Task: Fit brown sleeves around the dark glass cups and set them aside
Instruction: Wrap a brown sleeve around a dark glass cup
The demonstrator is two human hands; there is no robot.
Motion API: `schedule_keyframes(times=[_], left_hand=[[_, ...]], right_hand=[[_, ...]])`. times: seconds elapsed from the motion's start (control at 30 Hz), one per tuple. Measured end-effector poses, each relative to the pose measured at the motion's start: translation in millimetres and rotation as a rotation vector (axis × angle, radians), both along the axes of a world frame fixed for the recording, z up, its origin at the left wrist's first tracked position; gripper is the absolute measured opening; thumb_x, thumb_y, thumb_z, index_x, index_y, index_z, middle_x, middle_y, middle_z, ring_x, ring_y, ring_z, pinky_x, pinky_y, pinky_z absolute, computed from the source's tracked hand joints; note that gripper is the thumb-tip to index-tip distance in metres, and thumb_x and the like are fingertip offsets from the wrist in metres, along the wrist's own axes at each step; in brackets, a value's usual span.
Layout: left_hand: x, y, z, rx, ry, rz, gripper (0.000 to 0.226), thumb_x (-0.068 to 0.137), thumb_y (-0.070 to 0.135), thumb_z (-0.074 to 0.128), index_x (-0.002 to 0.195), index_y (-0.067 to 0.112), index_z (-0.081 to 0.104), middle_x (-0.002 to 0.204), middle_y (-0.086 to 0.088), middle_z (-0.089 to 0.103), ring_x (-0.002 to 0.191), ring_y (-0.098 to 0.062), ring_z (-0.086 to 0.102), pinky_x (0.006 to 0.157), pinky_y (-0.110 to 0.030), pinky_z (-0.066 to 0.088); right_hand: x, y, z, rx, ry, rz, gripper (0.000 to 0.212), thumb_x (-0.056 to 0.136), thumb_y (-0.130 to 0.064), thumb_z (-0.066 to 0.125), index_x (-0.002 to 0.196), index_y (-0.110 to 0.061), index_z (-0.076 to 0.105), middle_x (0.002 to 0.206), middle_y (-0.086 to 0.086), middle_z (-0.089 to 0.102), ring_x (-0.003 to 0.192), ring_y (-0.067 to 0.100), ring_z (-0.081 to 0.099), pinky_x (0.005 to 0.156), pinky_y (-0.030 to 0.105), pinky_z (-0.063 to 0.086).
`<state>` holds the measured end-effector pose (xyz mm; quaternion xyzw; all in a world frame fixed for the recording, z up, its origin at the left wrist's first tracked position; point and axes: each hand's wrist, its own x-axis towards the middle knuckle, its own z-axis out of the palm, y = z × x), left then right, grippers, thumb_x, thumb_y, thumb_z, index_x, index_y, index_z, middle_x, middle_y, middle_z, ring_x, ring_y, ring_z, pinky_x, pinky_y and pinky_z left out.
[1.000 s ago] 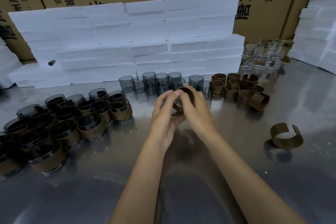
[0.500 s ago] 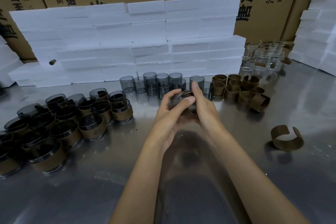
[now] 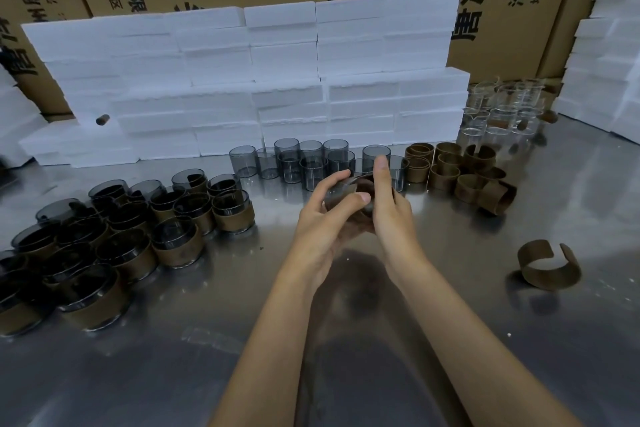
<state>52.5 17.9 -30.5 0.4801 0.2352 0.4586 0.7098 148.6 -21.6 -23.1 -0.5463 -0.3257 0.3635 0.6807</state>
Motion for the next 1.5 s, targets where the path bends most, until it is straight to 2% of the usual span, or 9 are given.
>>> schedule_keyframes(times=[0.1, 0.27, 0.5, 0.67, 0.83, 1.07, 1.23, 1.37, 1.5], left_hand=[[-1, -1, 0, -0.003, 0.018, 0.002, 0.041, 0.089, 0.0, 0.073, 0.124, 0.02, 0.068, 0.103, -0.011, 0.074, 0.085, -0.023, 0.075, 0.077, -0.038, 0.063], [-2, -3, 2, -0.008, 0.007, 0.008, 0.045, 0.079, 0.006, 0.08, 0.12, 0.02, 0.07, 0.114, -0.023, 0.068, 0.083, -0.026, 0.076, 0.074, -0.037, 0.063], [-1, -3, 0, -0.005, 0.019, -0.013, 0.044, 0.075, 0.013, 0.079, 0.117, 0.025, 0.071, 0.098, -0.007, 0.078, 0.081, -0.025, 0.077, 0.071, -0.035, 0.063], [6, -9, -4, -0.013, 0.046, -0.074, 0.033, 0.087, 0.006, 0.076, 0.115, 0.023, 0.076, 0.106, -0.008, 0.078, 0.083, -0.032, 0.077, 0.067, -0.04, 0.064], [8, -10, -1, -0.082, 0.113, -0.033, 0.062, 0.079, 0.036, 0.086, 0.132, 0.019, 0.058, 0.099, -0.004, 0.08, 0.09, -0.033, 0.077, 0.074, -0.037, 0.063], [3, -2, 2, -0.058, 0.367, 0.305, 0.049, 0.095, 0.061, 0.058, 0.101, 0.016, 0.076, 0.087, -0.005, 0.077, 0.083, -0.015, 0.068, 0.073, -0.03, 0.05], [-3, -2, 2, -0.329, 0.035, 0.368, 0.033, 0.102, 0.032, 0.053, 0.074, 0.016, 0.056, 0.05, 0.005, 0.051, 0.051, -0.012, 0.049, 0.058, -0.028, 0.041], [-6, 0, 5, -0.306, 0.027, 0.389, 0.03, 0.097, 0.021, 0.056, 0.066, 0.019, 0.055, 0.047, 0.007, 0.049, 0.04, -0.01, 0.044, 0.042, -0.017, 0.036], [5, -7, 5, -0.156, 0.145, 0.326, 0.036, 0.094, 0.023, 0.061, 0.057, 0.023, 0.061, 0.057, 0.006, 0.058, 0.049, -0.01, 0.054, 0.05, -0.019, 0.045]], right_hand=[[1, -1, 1, -0.012, 0.0, -0.006, 0.067, 0.091, -0.076, 0.045, 0.106, -0.019, 0.078, 0.097, 0.001, 0.08, 0.095, 0.012, 0.075, 0.093, 0.037, 0.059], [3, -2, 2, -0.007, -0.007, -0.025, 0.066, 0.092, -0.075, 0.045, 0.095, -0.019, 0.079, 0.089, -0.004, 0.08, 0.085, 0.007, 0.075, 0.076, 0.021, 0.059], [5, 1, -1, 0.024, 0.035, -0.088, 0.063, 0.093, -0.074, 0.044, 0.091, -0.022, 0.079, 0.084, -0.008, 0.079, 0.076, 0.001, 0.074, 0.056, 0.011, 0.051], [15, 3, -3, -0.024, 0.14, -0.231, 0.056, 0.096, -0.065, 0.051, 0.076, -0.017, 0.072, 0.065, -0.008, 0.074, 0.065, 0.009, 0.07, 0.058, 0.022, 0.055], [23, 7, -7, -0.036, 0.108, -0.19, 0.055, 0.099, -0.063, 0.048, 0.079, -0.017, 0.073, 0.074, -0.004, 0.078, 0.082, 0.016, 0.075, 0.072, 0.03, 0.057], [8, 12, -15, -0.033, -0.192, -0.27, 0.066, 0.102, -0.066, 0.033, 0.085, -0.016, 0.074, 0.081, 0.0, 0.075, 0.087, 0.016, 0.071, 0.094, 0.041, 0.054], [-14, 8, -18, 0.12, -0.374, -0.063, 0.041, 0.094, -0.057, 0.044, 0.089, -0.026, 0.071, 0.082, -0.004, 0.071, 0.08, 0.007, 0.067, 0.074, 0.025, 0.051], [-12, 7, -4, -0.03, 0.04, 0.018, 0.037, 0.098, -0.044, 0.053, 0.076, -0.019, 0.069, 0.069, 0.001, 0.072, 0.065, 0.012, 0.064, 0.064, 0.024, 0.048], [-2, 1, 0, -0.063, 0.365, 0.087, 0.043, 0.096, -0.047, 0.052, 0.068, -0.015, 0.059, 0.063, 0.003, 0.062, 0.059, 0.018, 0.057, 0.069, 0.032, 0.047]])
